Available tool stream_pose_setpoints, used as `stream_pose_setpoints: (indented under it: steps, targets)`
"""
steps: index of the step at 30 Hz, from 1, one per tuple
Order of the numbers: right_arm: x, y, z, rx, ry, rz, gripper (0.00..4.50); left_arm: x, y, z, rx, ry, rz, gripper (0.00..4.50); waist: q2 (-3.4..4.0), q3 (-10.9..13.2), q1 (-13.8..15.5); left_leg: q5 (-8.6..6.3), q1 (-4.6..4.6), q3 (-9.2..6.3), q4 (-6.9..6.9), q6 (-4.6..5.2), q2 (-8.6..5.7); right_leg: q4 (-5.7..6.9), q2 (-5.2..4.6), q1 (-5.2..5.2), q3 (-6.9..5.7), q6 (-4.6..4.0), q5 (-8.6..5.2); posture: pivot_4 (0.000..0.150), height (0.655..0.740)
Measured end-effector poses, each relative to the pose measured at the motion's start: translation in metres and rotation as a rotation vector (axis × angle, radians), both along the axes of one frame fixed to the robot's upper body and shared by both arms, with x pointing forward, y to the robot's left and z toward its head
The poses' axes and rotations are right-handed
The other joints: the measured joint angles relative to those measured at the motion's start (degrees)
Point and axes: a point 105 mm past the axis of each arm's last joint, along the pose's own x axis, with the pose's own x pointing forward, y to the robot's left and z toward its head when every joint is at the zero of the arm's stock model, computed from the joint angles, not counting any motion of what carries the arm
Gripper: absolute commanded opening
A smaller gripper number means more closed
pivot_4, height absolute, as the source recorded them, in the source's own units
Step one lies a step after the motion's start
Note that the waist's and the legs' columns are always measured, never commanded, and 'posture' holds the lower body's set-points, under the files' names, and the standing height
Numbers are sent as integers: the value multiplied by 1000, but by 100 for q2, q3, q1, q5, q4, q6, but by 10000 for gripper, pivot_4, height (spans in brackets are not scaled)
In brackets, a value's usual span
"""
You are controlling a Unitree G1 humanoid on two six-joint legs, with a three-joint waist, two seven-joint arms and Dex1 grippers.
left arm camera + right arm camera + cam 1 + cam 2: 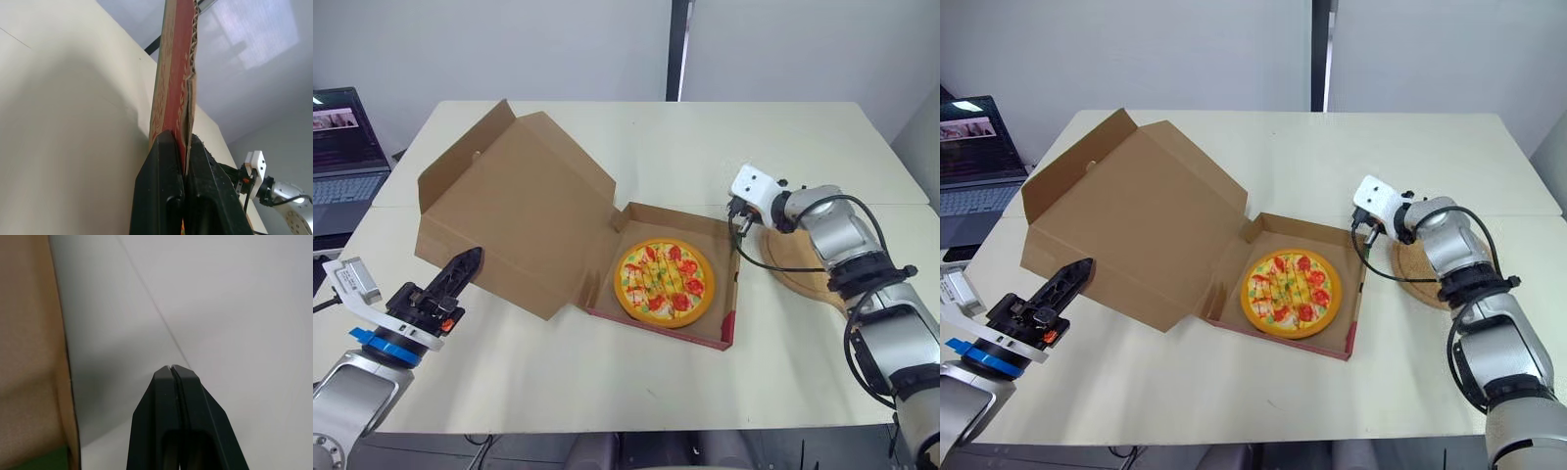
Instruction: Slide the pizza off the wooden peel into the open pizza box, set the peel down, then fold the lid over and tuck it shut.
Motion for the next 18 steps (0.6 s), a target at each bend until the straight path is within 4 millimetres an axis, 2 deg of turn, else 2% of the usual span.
stream_pose_setpoints:
  steps: [7,12,18]
  targets:
    - [-17,4,0,-30,127,152,281,19,0,9,176,-35,-82,0,3,1,1,0,-1,-4,-2,0,-1,1,1,-1,-3,1,0,1500,7400]
    - [-50,6,-4,-46,227,290,281,43,-2,19,332,-80,-162,0,2,1,10,0,-3,-10,-4,0,-1,1,2,-1,-10,1,0,1500,7400]
    - [-87,9,-10,-14,313,346,281,69,-10,33,440,-149,-251,0,3,2,-1,0,-6,-11,-2,0,-5,5,-2,-12,-6,2,1,1500,7400]
